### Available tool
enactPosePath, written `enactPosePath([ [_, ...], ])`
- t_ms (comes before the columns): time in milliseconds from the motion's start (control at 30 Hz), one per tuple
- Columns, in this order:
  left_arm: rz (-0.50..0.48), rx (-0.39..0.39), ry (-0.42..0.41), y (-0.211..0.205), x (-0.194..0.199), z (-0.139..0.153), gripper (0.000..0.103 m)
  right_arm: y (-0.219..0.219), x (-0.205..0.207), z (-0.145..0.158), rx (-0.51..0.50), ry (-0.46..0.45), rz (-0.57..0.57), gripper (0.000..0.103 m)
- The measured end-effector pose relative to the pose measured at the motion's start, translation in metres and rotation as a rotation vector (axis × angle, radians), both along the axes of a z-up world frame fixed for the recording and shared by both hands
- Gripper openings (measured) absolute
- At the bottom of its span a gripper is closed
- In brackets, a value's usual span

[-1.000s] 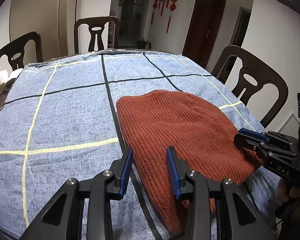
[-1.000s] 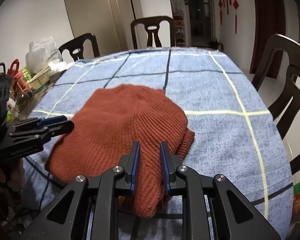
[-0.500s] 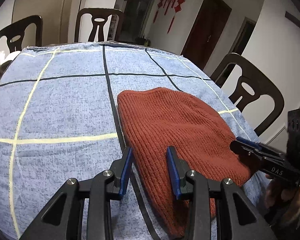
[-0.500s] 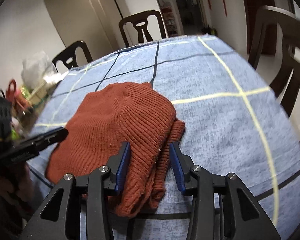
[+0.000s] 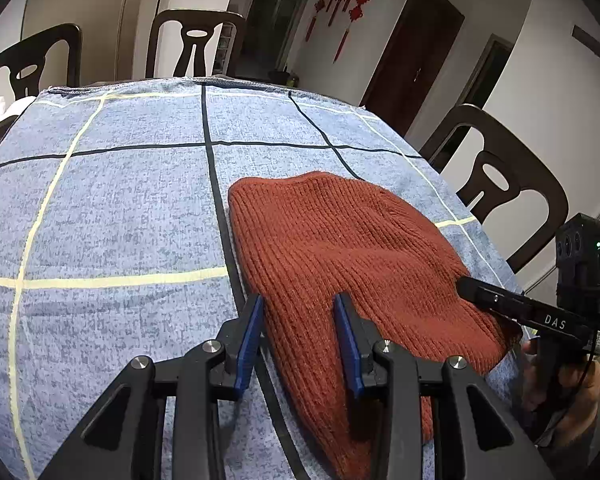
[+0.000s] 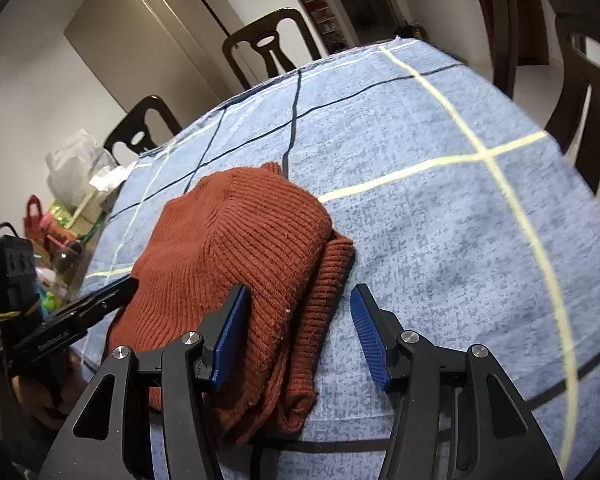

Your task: Fold small clothes

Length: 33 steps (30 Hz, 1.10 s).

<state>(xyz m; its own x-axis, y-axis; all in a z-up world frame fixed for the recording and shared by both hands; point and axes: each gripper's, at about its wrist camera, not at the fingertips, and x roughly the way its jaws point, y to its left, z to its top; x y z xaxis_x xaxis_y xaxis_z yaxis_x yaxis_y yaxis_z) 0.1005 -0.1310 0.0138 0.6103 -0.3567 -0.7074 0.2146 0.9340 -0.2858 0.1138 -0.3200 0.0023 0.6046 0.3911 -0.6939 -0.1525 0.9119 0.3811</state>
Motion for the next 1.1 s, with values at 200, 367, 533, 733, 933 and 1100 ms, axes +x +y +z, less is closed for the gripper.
enactPosePath([
  [200,0.000,0.041,-0.068,-0.005,0.011,0.018,0.039,0.017,0.023,0.013,-0.018,-0.053,0.049,0.047],
  [367,0.013,0.079,-0.068,-0.014,0.040,0.013,0.039,0.027,0.050,-0.002,-0.089,-0.017,0.049,0.026],
  [533,0.033,0.090,0.013,-0.010,0.061,-0.007,0.039,0.013,0.041,0.002,-0.052,-0.016,0.019,0.025],
  [733,-0.006,0.012,-0.022,0.004,0.019,0.006,0.039,0.011,0.005,0.004,-0.071,-0.032,0.067,0.042],
  [933,-0.021,-0.021,-0.002,0.006,0.000,0.002,0.039,-0.006,0.007,-0.011,0.019,0.016,0.007,0.056],
  [1100,-0.015,-0.040,0.003,0.005,0.001,-0.006,0.042,-0.008,0.009,-0.013,0.063,0.023,0.025,0.056],
])
